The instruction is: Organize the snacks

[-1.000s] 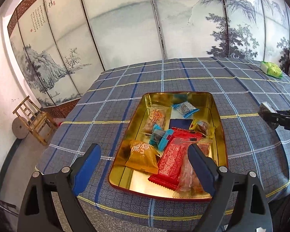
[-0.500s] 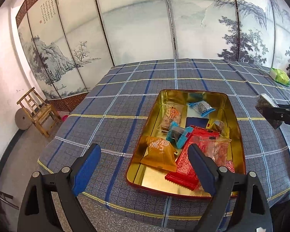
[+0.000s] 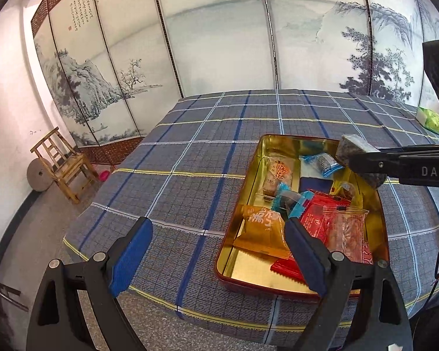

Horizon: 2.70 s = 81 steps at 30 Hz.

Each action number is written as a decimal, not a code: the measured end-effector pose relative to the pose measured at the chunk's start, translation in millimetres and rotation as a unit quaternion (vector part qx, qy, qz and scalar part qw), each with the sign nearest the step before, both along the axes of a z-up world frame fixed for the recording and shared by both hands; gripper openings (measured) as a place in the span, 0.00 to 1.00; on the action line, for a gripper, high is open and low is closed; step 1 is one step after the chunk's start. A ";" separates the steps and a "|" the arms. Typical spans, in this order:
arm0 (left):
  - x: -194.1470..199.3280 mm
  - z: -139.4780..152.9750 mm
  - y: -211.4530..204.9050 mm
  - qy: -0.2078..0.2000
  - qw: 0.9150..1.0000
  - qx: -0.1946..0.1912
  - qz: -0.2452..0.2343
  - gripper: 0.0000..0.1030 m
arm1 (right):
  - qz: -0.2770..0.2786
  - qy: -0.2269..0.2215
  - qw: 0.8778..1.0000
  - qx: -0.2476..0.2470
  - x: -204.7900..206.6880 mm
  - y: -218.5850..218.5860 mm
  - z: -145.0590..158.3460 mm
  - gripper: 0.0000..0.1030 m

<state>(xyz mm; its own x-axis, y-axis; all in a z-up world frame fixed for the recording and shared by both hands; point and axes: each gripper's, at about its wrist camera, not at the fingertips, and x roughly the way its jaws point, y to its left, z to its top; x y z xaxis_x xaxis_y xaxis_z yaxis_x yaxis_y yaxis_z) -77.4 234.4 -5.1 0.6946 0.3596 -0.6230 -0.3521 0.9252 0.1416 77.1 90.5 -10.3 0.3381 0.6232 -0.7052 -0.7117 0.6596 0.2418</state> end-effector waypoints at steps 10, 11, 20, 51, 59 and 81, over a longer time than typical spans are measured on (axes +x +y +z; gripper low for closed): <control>-2.7 -8.8 20.5 0.007 1.000 -0.011 0.013 0.87 | -0.007 0.032 0.999 -0.006 23.0 37.2 -18.5 0.35; -2.9 -9.5 22.2 0.007 1.000 -0.011 0.014 0.87 | -0.008 0.033 0.999 -0.008 26.0 40.0 -20.4 0.35; -3.8 -15.7 32.6 0.011 1.000 -0.014 0.022 0.87 | -0.023 0.052 0.998 -0.018 43.1 53.9 -35.6 0.35; 0.3 -15.0 32.9 0.000 1.000 0.004 0.010 0.87 | -0.023 0.060 0.996 -0.061 54.0 90.9 -49.4 0.36; 0.9 -15.0 30.2 0.000 1.000 0.005 0.004 0.87 | -0.019 0.043 0.997 -0.058 50.2 90.2 -45.1 0.36; -28.5 12.8 5.3 -0.085 0.996 0.013 0.007 0.90 | -0.028 -0.227 0.973 0.021 -92.1 26.4 24.8 0.67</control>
<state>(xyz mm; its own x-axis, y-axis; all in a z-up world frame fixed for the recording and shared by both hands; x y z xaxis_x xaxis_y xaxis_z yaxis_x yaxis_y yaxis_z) -106.0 239.7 7.7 0.7846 0.3849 -0.4861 -0.3858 0.9168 0.1032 -15.1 116.9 14.5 0.6425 0.6201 -0.4501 -0.7152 0.6962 -0.0617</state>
